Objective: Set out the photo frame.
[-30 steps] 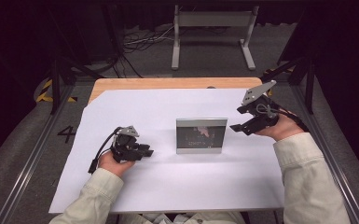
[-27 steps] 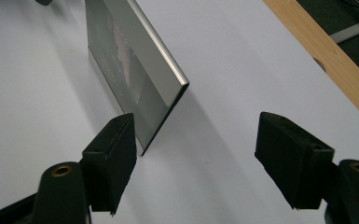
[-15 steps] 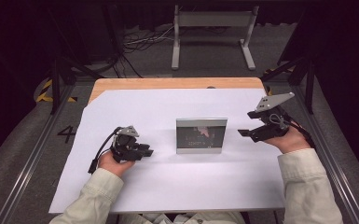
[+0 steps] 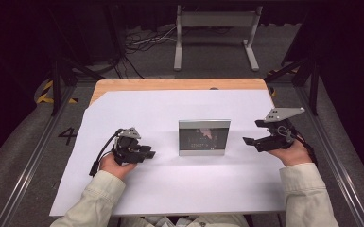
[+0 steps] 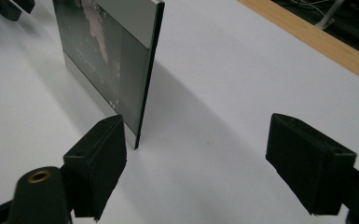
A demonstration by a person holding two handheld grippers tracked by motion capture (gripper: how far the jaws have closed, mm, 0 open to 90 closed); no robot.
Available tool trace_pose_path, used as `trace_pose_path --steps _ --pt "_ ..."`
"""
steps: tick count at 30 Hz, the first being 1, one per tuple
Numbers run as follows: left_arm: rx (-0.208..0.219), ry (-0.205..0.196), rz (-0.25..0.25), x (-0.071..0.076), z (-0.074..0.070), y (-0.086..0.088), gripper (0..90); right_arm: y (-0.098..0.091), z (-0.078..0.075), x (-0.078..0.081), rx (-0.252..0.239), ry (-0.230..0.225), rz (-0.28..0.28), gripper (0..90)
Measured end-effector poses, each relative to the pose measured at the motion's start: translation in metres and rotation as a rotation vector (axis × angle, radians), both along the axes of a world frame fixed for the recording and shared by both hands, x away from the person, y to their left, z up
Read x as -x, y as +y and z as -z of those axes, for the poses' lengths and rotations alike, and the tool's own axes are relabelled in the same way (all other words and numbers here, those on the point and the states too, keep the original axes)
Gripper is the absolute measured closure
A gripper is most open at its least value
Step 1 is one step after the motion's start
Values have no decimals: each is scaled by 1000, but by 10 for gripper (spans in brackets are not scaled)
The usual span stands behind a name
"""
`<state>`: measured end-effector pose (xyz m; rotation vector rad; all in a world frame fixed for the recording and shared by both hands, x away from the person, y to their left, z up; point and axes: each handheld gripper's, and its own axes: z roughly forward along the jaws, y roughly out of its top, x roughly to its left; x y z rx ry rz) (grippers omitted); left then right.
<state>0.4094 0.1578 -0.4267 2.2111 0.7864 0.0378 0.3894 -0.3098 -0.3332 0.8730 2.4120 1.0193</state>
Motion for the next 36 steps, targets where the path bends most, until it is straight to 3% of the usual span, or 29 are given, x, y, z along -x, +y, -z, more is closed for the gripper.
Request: trace_pose_path --steps 5,11,23,36 --pt "1 -6 -6 0 0 1 653 -1 14 1 -30 2 5 197" --pt "6 -10 -14 0 0 2 648 -3 28 3 -28 8 35 193" --pt "-10 -15 -15 -1 1 2 641 -18 62 2 -34 68 68 189" --pt "4 -9 -24 -2 1 3 629 -13 69 -1 -34 76 87 190"
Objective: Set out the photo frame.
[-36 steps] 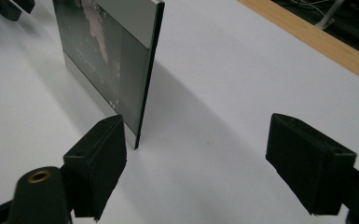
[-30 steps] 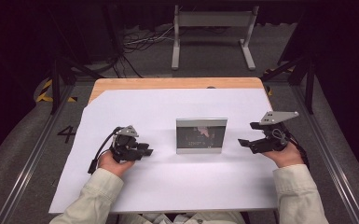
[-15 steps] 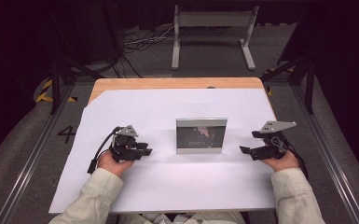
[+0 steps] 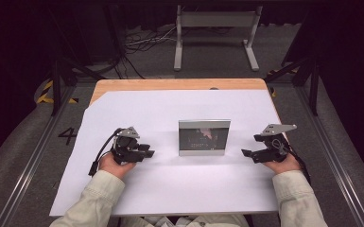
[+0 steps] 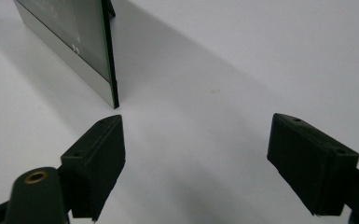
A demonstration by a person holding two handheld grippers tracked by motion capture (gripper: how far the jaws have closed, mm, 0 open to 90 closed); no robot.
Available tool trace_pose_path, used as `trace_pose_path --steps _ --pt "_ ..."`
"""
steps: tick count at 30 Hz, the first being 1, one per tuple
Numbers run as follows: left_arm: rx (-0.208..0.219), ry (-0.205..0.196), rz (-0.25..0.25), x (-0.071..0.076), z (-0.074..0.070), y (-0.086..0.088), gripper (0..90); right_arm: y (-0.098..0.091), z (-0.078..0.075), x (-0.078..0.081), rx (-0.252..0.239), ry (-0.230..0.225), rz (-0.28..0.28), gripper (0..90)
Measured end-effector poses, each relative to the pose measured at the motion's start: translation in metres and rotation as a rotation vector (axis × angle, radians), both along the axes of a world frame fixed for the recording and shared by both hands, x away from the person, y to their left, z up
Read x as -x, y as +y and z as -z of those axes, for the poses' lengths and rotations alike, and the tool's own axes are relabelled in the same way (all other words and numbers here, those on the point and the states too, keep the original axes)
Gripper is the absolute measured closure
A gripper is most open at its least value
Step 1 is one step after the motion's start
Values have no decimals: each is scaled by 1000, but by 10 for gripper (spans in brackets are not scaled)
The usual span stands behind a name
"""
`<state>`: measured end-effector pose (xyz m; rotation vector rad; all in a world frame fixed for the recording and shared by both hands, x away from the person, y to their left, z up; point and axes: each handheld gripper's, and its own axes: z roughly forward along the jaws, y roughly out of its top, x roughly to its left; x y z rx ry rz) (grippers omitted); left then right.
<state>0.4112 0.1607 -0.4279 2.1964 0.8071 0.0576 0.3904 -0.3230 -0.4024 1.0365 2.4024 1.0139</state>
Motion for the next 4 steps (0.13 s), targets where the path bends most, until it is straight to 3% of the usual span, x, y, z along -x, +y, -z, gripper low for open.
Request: trace_pose_path --steps 4 --pt "-1 -5 5 0 0 0 623 1 1 -1 3 -6 8 186"
